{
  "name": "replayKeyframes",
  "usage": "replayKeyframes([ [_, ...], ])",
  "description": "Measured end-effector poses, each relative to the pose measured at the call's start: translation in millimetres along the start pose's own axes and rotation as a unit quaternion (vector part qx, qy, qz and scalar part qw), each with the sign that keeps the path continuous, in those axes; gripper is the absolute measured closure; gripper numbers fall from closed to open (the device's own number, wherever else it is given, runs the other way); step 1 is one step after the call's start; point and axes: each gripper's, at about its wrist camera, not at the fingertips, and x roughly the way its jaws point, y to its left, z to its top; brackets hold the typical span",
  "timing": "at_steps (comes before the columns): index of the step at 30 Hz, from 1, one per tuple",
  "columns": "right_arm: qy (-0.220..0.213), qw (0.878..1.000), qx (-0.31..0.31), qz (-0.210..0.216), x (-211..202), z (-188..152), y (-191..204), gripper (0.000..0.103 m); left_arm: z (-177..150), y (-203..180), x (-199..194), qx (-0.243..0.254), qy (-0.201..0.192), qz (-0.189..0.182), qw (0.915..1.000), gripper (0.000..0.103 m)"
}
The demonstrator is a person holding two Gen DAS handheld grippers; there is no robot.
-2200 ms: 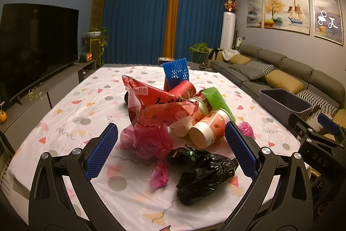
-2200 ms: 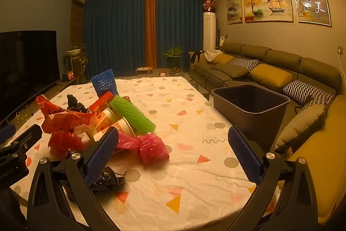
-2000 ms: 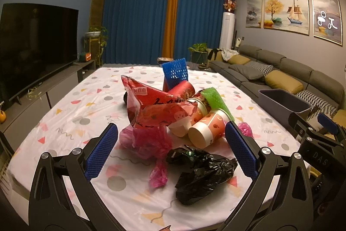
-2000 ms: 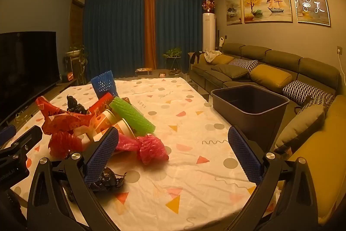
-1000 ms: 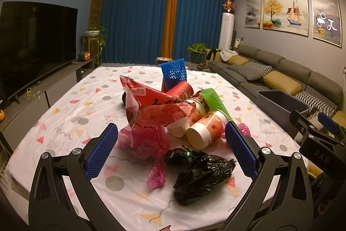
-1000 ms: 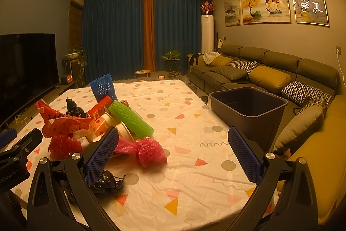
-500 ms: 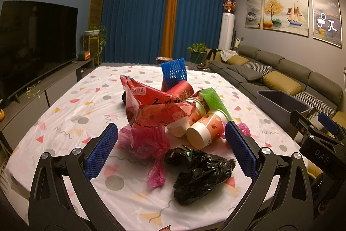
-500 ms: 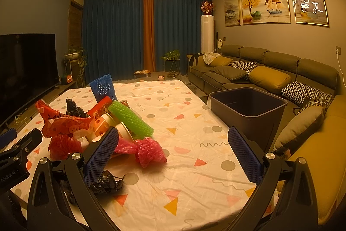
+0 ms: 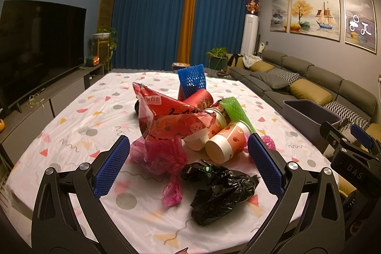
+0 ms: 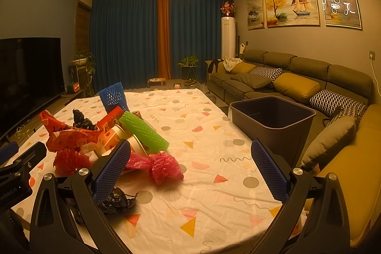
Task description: Collect trash
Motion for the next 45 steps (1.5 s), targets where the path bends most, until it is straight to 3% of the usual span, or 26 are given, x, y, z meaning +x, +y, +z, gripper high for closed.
replayKeyframes([
  [45,0.001,1.0,0.003,0.011,0.1,-5.6,-1.2,0.005,-5.8,6.6,0.6,-0.015,0.001,-0.002,0.9999,0.005],
])
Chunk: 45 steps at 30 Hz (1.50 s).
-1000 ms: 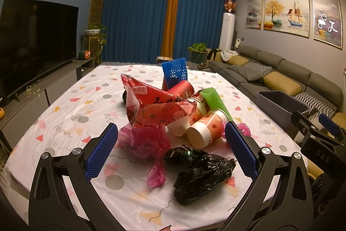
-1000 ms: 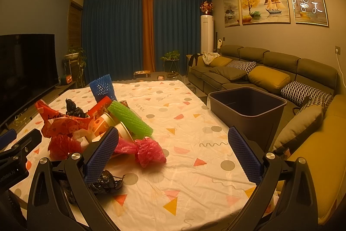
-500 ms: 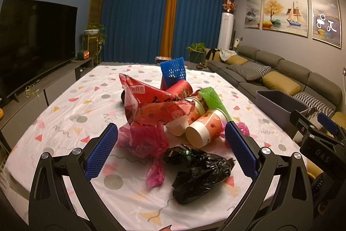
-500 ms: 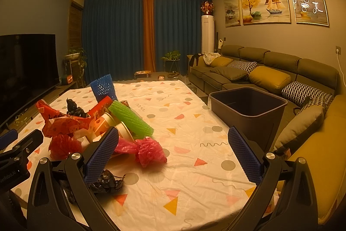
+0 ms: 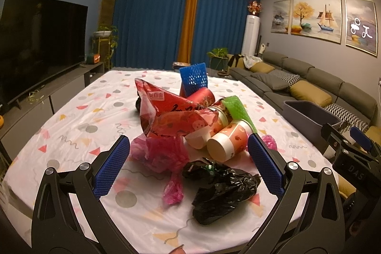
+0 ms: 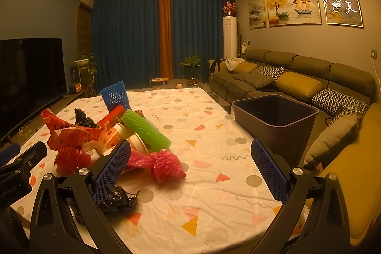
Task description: Collect trash
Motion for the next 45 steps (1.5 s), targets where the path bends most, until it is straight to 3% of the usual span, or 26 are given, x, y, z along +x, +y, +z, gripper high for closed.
replayKeyframes([
  [11,0.001,0.999,-0.004,0.044,1.6,-12.2,8.9,0.007,-8.5,33.0,-5.9,-0.021,-0.009,0.019,0.9996,0.017],
  [15,0.008,0.997,-0.011,0.073,4.0,-19.8,21.3,0.013,-12.0,47.2,-9.1,-0.029,-0.013,0.031,0.999,0.018],
  [19,0.028,0.993,-0.026,0.108,8.4,-31.1,41.3,0.031,-15.8,60.5,-10.3,-0.036,-0.012,0.041,0.9984,0.018],
  [22,0.044,0.987,-0.05,0.144,10.6,-43.1,62.8,0.035,-17.7,67.4,-9.7,-0.044,-0.01,0.044,0.998,0.018],
  [27,0.062,0.98,-0.068,0.175,16.0,-56.8,84.4,0.035,-20.8,75.9,-5.6,-0.046,-0.006,0.047,0.9978,0.018],
  [37,0.114,0.976,-0.069,0.174,51.0,-78.4,96.2,0.033,-23.6,84.4,4.0,-0.051,0.002,0.041,0.9979,0.022],
  [42,0.123,0.974,-0.072,0.175,58.8,-82.1,96.6,0.056,-24.8,81.6,13.7,-0.05,0.012,0.031,0.9982,0.027],
  [45,0.122,0.974,-0.075,0.178,60.0,-82.5,93.6,0.062,-25.6,79.4,19.9,-0.05,0.018,0.023,0.9983,0.029],
])
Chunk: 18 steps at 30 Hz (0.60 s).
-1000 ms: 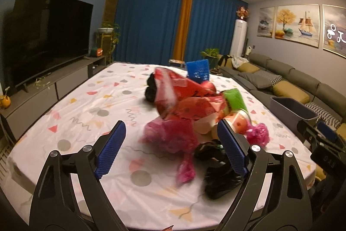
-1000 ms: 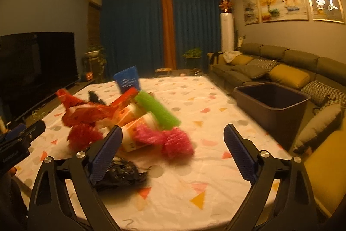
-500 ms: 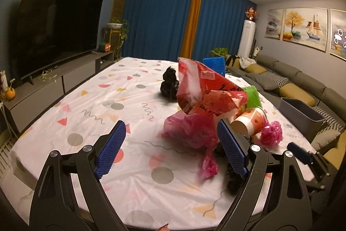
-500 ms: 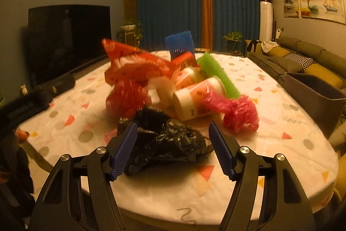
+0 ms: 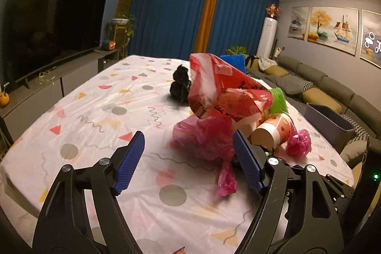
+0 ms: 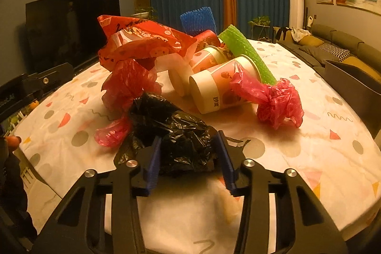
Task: Collect trash
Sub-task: 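Grasp the black plastic bag with the right tool while the left tool grasps the red snack bag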
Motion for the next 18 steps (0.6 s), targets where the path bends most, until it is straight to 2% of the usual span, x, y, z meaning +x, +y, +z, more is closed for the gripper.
replayKeyframes([
  [5,-0.007,1.0,0.004,-0.003,-5.8,2.8,-5.4,0.069,-0.6,-6.2,11.9,0.006,0.012,-0.008,0.9999,0.033],
  [7,-0.012,1.0,0.01,-0.004,-11.3,5.5,-10.5,0.079,-1.1,-8.9,16.0,0.008,0.017,-0.009,0.9998,0.036],
  [13,-0.029,0.999,0.015,-0.009,-24.3,9.7,-17.9,0.083,1.7,-13.7,38.2,0.007,0.04,-0.015,0.9991,0.04],
  [18,-0.041,0.999,0.02,-0.012,-34.5,11.7,-24.6,0.088,17.0,-17.1,39.9,0.001,0.028,-0.028,0.9992,0.04],
])
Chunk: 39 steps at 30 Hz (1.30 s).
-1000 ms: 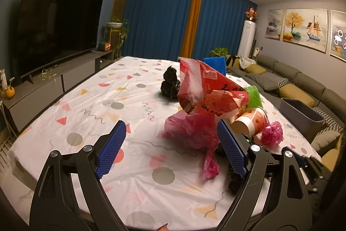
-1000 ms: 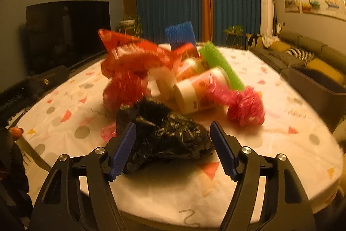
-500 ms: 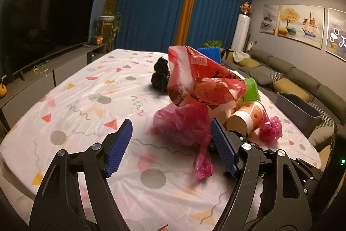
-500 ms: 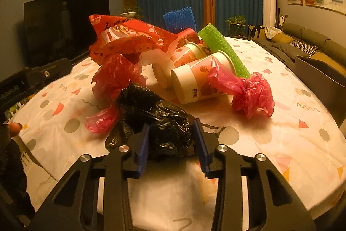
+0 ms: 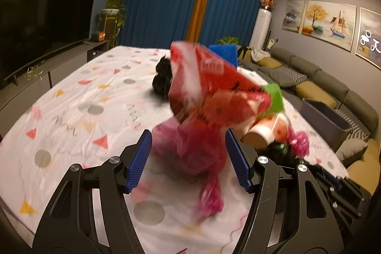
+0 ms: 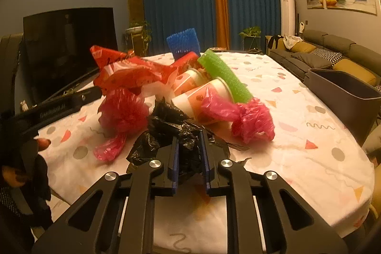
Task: Collect trash
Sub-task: 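Grasp the black plastic bag with the right tool while the left tool grasps the red snack bag, then lift both held bags and carry them over the grey bin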
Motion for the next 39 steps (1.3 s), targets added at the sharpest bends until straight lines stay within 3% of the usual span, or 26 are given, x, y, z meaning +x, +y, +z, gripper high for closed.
replayKeyframes([
  [3,-0.006,1.0,0.006,0.001,-3.5,3.4,-3.1,0.091,10.6,-2.4,3.8,-0.002,-0.004,-0.007,1.0,0.041],
  [5,-0.008,1.0,0.009,0.002,-5.0,4.3,-6.5,0.092,14.9,-5.4,9.0,-0.001,0.0,-0.01,1.0,0.048],
  [12,-0.003,1.0,0.016,0.003,-5.0,2.8,-14.3,0.095,21.5,-5.5,31.1,-0.009,0.033,-0.027,0.9991,0.087],
  [16,-0.009,1.0,0.021,0.005,-9.6,5.8,-16.1,0.096,25.5,-5.7,31.5,-0.015,0.028,-0.035,0.9989,0.101],
  [22,-0.016,1.0,0.021,0.01,-17.3,7.8,-14.6,0.096,31.1,-6.8,24.4,-0.016,0.015,-0.041,0.9989,0.103],
  [31,-0.038,0.999,0.018,0.016,-31.3,20.3,-13.7,0.096,52.3,0.7,-7.0,-0.029,-0.04,-0.041,0.9979,0.103],
  [39,-0.067,0.997,0.021,0.013,-49.1,33.7,-18.3,0.096,60.2,-6.2,-19.0,-0.017,-0.054,-0.042,0.9975,0.103],
])
